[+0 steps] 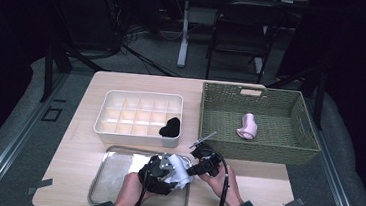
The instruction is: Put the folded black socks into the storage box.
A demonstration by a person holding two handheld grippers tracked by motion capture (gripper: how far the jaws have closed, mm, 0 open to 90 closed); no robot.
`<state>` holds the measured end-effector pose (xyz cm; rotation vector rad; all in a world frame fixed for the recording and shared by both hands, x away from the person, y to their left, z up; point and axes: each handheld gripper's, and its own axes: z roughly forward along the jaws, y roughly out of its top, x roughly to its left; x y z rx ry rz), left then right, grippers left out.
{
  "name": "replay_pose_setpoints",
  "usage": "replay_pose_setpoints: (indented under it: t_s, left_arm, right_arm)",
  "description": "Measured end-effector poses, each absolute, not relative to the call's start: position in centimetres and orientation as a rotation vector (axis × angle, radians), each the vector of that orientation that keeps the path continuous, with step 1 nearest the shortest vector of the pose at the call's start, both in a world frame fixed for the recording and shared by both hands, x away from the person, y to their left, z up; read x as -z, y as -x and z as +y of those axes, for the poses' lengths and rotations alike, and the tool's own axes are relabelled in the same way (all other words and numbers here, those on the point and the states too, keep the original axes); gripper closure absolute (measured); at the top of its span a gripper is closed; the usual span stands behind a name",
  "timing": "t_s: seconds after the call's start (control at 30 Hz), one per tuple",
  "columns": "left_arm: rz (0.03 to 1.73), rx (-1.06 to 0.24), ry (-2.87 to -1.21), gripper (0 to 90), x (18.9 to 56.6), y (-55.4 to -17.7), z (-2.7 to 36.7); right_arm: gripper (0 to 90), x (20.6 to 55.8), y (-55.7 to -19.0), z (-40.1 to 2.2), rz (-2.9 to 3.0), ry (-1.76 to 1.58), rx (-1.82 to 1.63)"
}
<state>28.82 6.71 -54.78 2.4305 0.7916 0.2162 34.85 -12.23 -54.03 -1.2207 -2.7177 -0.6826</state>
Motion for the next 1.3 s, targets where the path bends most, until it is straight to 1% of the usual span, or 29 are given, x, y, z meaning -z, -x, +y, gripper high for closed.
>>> replay_pose_setpoints:
  t_s: [0.27,0.53,0.57,0.7,0.77,0.8,1.0,1.1,1.27,1.3]
  left_arm:
    - [0.796,-0.206,-2.436,55.7,54.7,-29.2,6.8]
    - [0.817,-0.221,-2.433,52.1,54.8,-29.5,6.9]
    - [0.818,-0.222,-2.436,52.0,54.9,-29.6,6.9]
    - [0.829,-0.216,-2.423,51.1,54.9,-30.0,6.9]
    - [0.837,-0.209,-2.417,50.2,54.8,-30.2,7.0]
    - [0.837,-0.210,-2.419,49.1,54.7,-30.2,7.1]
    - [0.821,-0.220,-2.381,35.2,53.6,-30.1,8.0]
    - [0.807,-0.211,-2.364,31.0,53.0,-29.9,8.7]
    - [0.769,-0.242,-2.360,27.1,52.4,-29.2,8.7]
    - [0.763,-0.222,-2.350,26.7,52.3,-29.1,8.6]
  right_arm:
    - [87.6,53.3,-34.5,-13.3,-2.709,1.287,0.703]
    - [87.8,52.1,-34.2,-15.5,-2.637,1.330,0.809]
    - [87.9,51.9,-34.2,-16.0,-2.663,1.300,0.782]
    - [88.1,51.5,-33.9,-16.4,-2.604,1.349,0.867]
    - [88.1,51.1,-34.0,-16.8,-2.641,1.310,0.835]
    - [88.1,51.0,-34.0,-16.7,-2.611,1.329,0.873]
    - [88.2,50.7,-33.8,-16.7,-2.590,1.333,0.910]
    - [88.5,50.4,-33.8,-16.9,-2.593,1.319,0.913]
    - [88.6,50.0,-33.6,-16.7,-2.572,1.299,0.957]
    - [88.6,49.9,-33.5,-16.6,-2.569,1.300,0.967]
